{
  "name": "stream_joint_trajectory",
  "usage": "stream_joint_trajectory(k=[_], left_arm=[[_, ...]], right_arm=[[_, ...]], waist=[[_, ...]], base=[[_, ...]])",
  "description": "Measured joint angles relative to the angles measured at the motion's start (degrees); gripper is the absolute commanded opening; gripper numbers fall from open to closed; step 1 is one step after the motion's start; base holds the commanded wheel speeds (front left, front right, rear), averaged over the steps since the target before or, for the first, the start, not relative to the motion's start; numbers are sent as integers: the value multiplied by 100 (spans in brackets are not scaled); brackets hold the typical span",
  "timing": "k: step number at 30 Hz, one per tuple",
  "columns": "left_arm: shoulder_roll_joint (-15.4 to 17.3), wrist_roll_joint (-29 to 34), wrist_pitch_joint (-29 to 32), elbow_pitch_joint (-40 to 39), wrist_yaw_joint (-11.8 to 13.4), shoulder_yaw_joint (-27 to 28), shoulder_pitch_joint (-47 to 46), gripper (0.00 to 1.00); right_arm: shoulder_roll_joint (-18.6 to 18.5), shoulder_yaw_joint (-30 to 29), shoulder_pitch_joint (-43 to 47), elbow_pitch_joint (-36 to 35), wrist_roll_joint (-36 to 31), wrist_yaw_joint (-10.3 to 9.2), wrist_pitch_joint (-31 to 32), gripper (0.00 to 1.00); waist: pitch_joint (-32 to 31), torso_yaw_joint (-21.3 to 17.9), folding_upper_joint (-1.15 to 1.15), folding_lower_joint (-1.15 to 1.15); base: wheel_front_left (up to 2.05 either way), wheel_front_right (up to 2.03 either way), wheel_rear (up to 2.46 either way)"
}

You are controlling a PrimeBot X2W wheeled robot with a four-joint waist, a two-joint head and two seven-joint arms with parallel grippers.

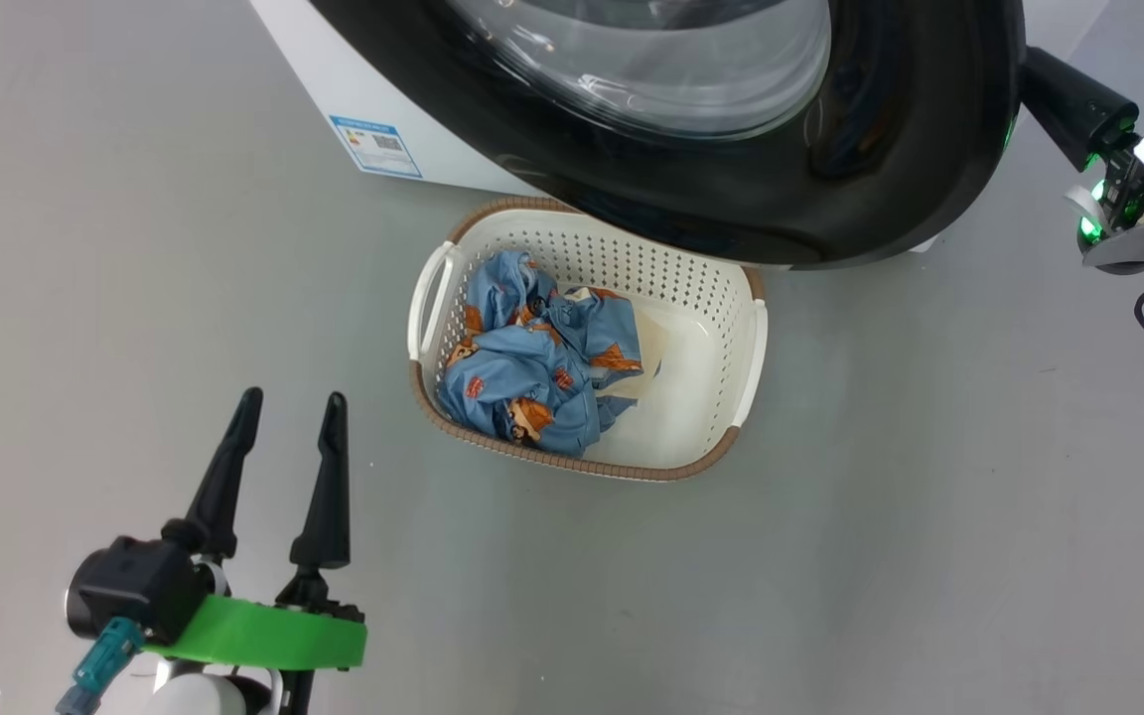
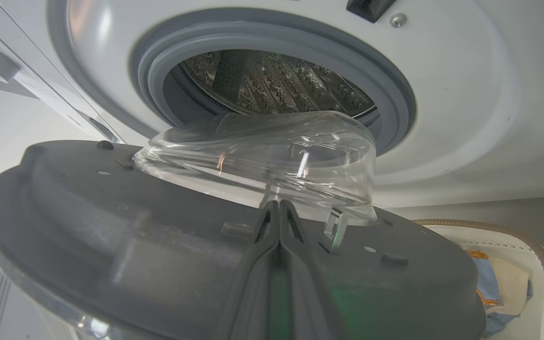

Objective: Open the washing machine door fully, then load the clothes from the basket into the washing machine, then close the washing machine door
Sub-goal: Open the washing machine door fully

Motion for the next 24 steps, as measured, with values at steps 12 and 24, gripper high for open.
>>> stream_joint_trajectory(k=[12, 24], left_arm=[[0, 4, 0, 123, 37, 53, 71, 100], [2, 76, 0, 208, 35, 110, 415, 100]], right_arm=[[130, 58, 398, -99, 0, -1, 413, 0], [466, 175, 1386, -497, -23, -1, 745, 0]], waist=[[-381, -31, 0, 0], [-936, -76, 0, 0]], base=[[0, 0, 0], [0, 0, 0]])
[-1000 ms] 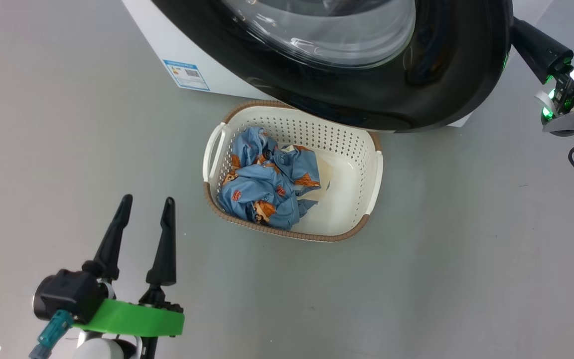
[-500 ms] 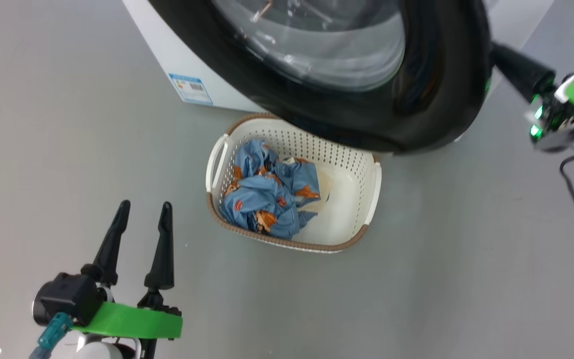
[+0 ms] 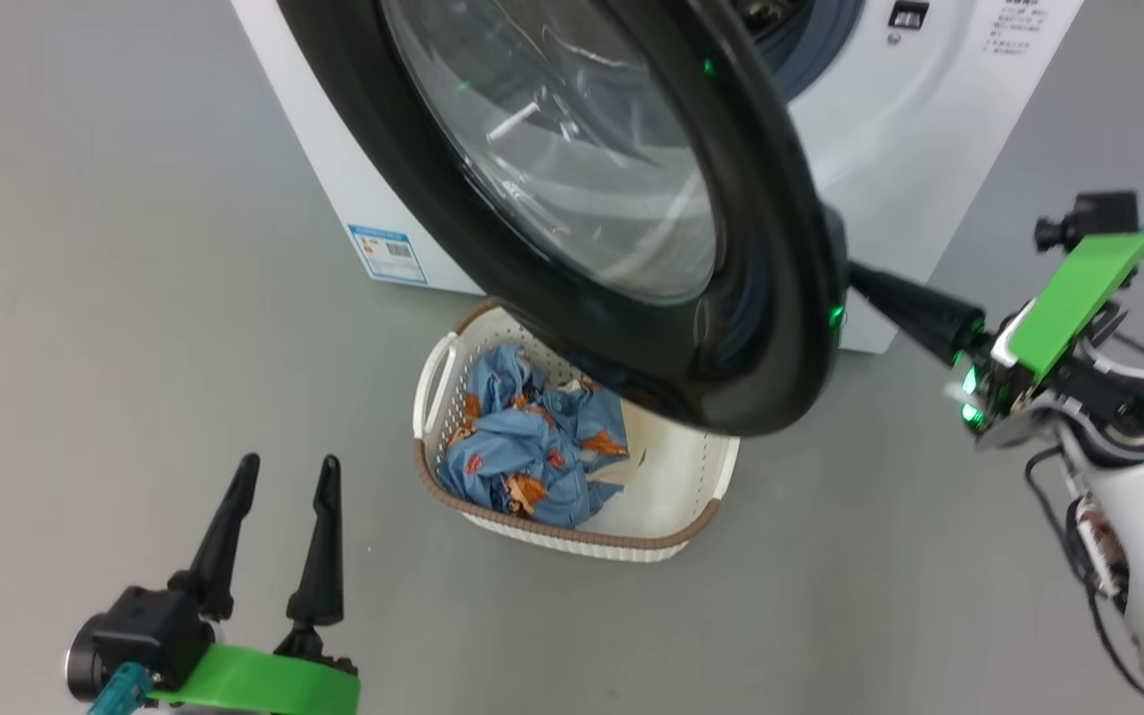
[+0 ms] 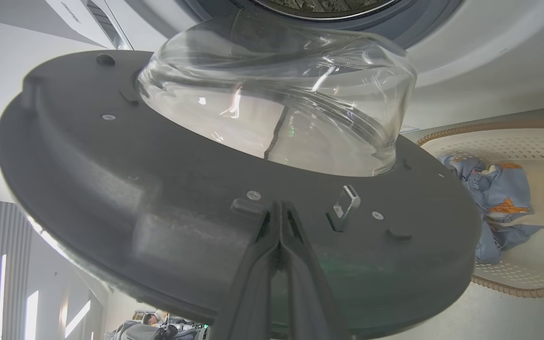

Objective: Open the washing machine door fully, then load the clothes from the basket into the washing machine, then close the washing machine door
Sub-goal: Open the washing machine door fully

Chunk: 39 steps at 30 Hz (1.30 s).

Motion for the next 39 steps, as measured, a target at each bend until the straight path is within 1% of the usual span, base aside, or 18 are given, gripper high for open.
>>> stream_joint_trajectory(k=[7, 16, 18, 28, 35, 39], left_arm=[[2, 91, 0, 20, -7, 36, 125, 100], [2, 91, 0, 56, -11, 42, 287, 100], [2, 91, 0, 62, -48, 44, 326, 100], [4, 138, 0, 143, -48, 71, 344, 100], [7, 191, 0, 226, -48, 65, 455, 100], [12, 191, 0, 234, -49, 52, 455, 100]], right_arm=[[185, 27, 502, -294, -1, 0, 100, 0], [508, 71, 904, -379, -54, 0, 141, 0], [559, 80, 929, -364, -71, -1, 142, 0], [750, 68, 1142, -380, -77, -1, 201, 0], [914, 64, 1284, -412, -88, -1, 301, 0], [972, 40, 1358, -442, -89, -1, 318, 0]], waist=[[-249, 84, 0, 0], [-485, 346, 0, 0], [-530, 425, 0, 0], [-765, 882, 0, 0], [-917, 1276, 0, 0], [-959, 1413, 0, 0]], base=[[0, 0, 0], [0, 0, 0], [0, 0, 0], [0, 0, 0], [0, 0, 0], [0, 0, 0]])
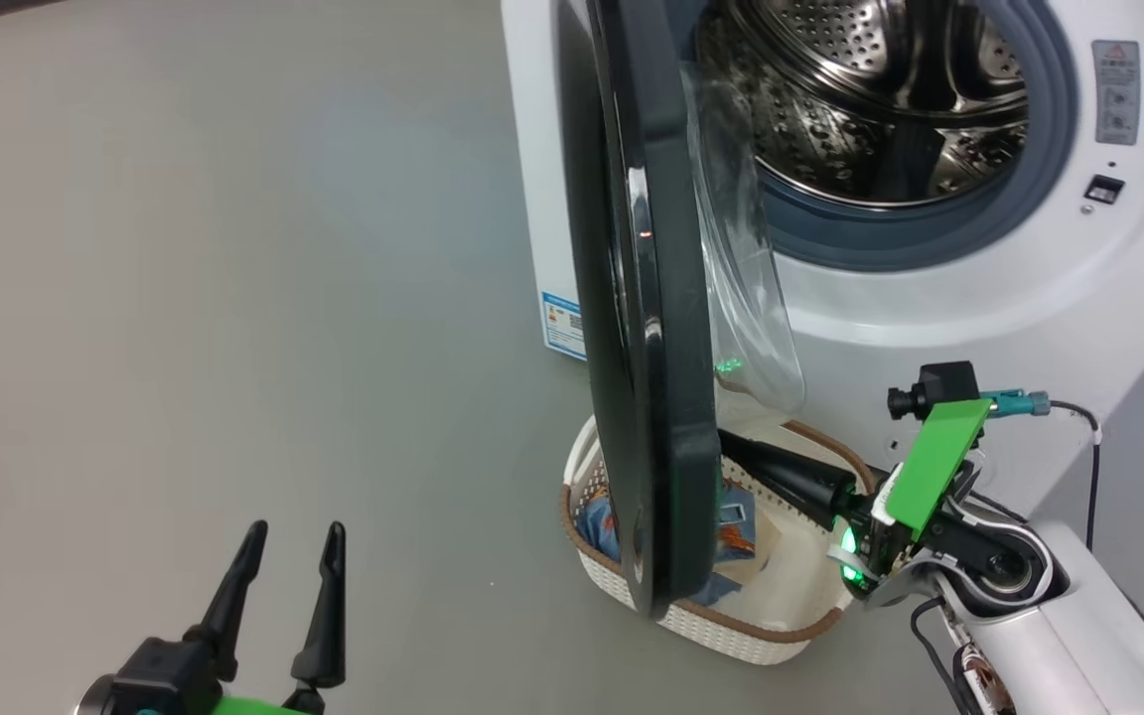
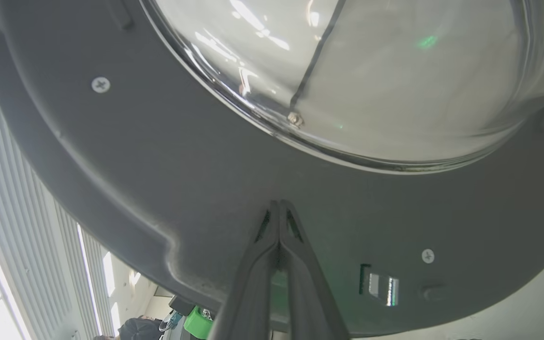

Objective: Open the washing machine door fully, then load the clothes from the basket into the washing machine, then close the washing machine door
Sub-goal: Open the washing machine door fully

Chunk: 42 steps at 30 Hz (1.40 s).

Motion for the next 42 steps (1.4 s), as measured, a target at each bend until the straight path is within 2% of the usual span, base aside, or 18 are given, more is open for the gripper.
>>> stream_joint_trajectory(k=[10, 25, 42], left_arm=[[69, 0, 0, 5, 0, 8, 10, 100], [70, 1, 0, -92, 0, 65, 127, 100], [70, 2, 0, -14, 0, 25, 133, 100]], right_arm=[[313, 37, 103, -21, -165, 0, 81, 0], [595, 219, -36, 127, -243, 0, 133, 0], [628, 100, -23, 12, -304, 0, 105, 0]], waist=[[-104, 310, 0, 0], [-16, 355, 0, 0], [-118, 297, 0, 0]], base=[[0, 0, 0], [0, 0, 0], [0, 0, 0]])
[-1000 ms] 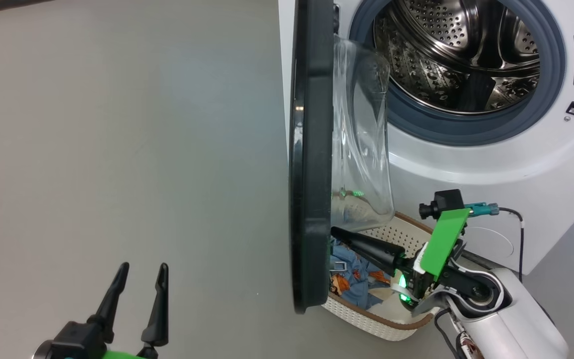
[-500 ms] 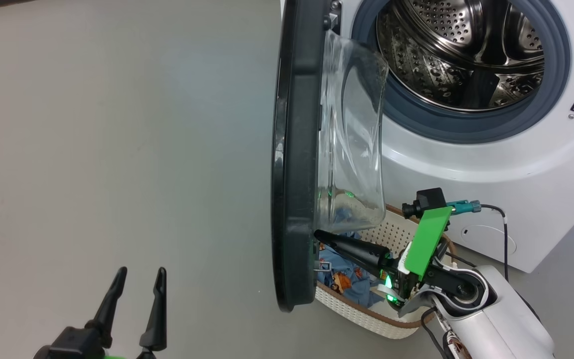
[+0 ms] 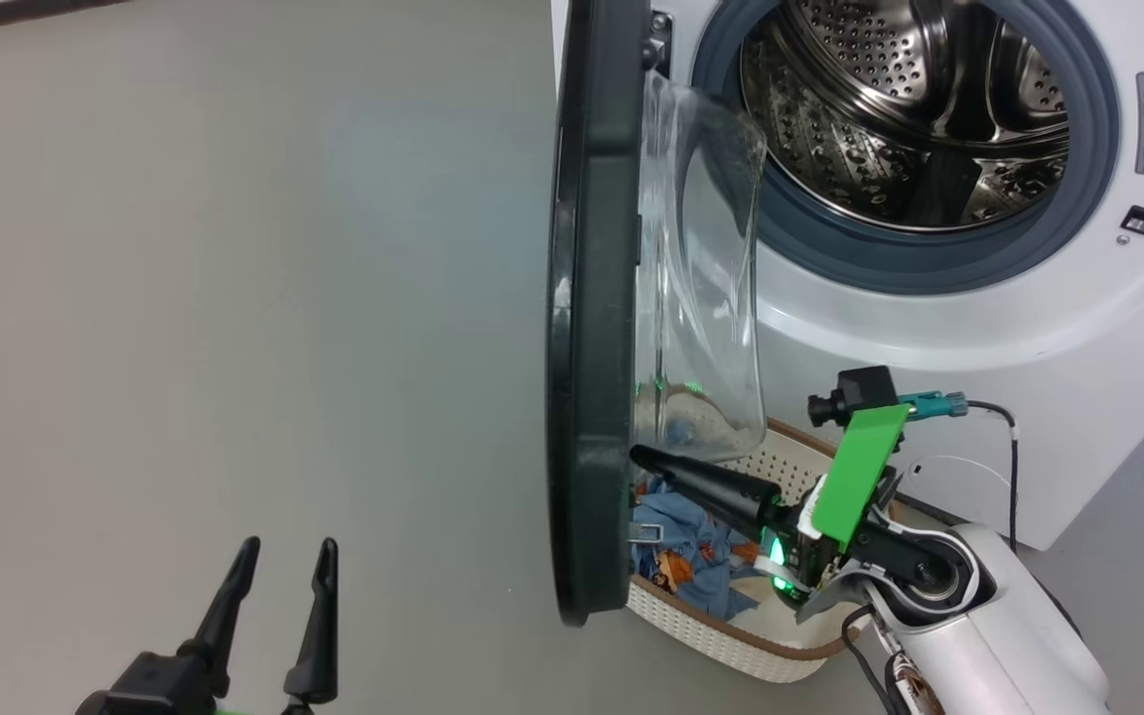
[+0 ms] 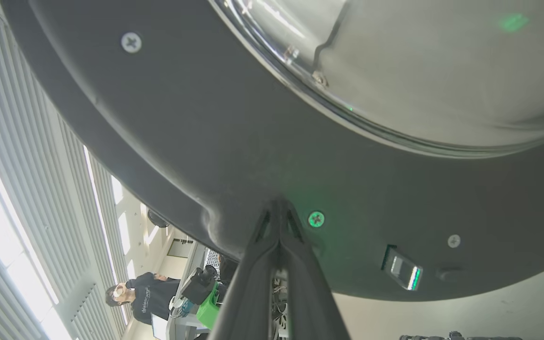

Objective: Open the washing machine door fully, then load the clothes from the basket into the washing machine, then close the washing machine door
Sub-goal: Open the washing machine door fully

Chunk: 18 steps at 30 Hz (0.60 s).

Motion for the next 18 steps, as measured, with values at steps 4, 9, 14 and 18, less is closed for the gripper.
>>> stream_joint_trajectory(k=[4, 9, 14, 18], left_arm=[[13, 0, 0, 42, 0, -10, 0, 100], [55, 0, 0, 47, 0, -1, 0, 100], [54, 0, 0, 46, 0, 10, -1, 100], [53, 0, 0, 45, 0, 55, -1, 100]], right_arm=[[5, -44, 33, -87, -41, 0, -63, 0], [37, -40, 35, -288, -99, 0, -92, 55], [-3, -45, 145, -494, -250, 0, -172, 100], [-83, -54, 277, -755, -371, 0, -349, 100]], waist=[[-63, -42, 0, 0], [-83, -237, 0, 0], [-93, -505, 0, 0], [-99, -732, 0, 0]], base=[[0, 0, 0], [0, 0, 0], [0, 0, 0], [0, 0, 0]])
